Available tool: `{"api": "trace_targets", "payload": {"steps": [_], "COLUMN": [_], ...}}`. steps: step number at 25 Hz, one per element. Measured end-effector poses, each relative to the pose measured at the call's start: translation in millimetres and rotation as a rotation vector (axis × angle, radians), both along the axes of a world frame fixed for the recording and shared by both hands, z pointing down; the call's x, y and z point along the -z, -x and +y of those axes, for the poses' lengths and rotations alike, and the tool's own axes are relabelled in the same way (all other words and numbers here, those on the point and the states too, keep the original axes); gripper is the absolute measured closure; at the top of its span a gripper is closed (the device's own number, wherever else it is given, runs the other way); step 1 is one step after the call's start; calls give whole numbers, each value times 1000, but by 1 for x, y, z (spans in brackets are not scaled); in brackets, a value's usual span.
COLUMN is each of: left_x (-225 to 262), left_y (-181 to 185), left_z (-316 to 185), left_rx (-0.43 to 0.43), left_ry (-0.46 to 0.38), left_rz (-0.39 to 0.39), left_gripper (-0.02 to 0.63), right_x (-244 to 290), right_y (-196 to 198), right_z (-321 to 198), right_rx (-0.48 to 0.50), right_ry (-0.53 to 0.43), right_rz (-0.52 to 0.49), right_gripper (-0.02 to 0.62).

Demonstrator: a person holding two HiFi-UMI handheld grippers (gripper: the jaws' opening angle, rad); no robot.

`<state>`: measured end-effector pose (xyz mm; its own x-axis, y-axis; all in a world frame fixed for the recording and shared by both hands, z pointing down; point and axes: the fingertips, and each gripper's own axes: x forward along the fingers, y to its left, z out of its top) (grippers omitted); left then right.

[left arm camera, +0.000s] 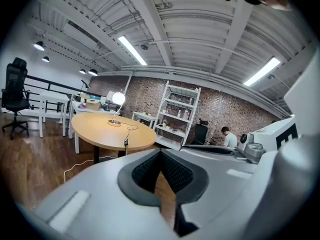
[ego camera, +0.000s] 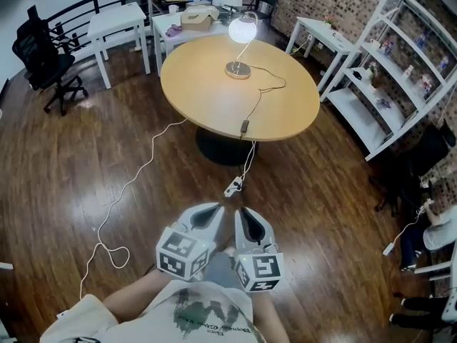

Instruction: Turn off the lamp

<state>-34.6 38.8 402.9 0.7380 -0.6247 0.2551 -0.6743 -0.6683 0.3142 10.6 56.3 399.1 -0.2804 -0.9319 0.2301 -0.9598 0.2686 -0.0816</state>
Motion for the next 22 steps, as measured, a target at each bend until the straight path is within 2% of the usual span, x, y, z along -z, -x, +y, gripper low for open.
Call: {"api": "trace_targets", "payload": {"steps": [7,13,22], "left_x": [-13,-22,-39], "left_y": [-8,-28,-70], "left_z": [-54,-118,-220], "left_rx": [44,51,86], "left_ry": [1,-15,17], "left_rz": [4,-2,-35], "left_gripper": [607,607,607], "right_x": [-12,-24,-44], "right_y": [-16,-37,-61], "right_z": [-62,-135,-235], "right_rx": [18,48,126], "right_ry": [-3,2,46], "right_rz": [-1,12,21], "right_gripper": [557,557,557]}}
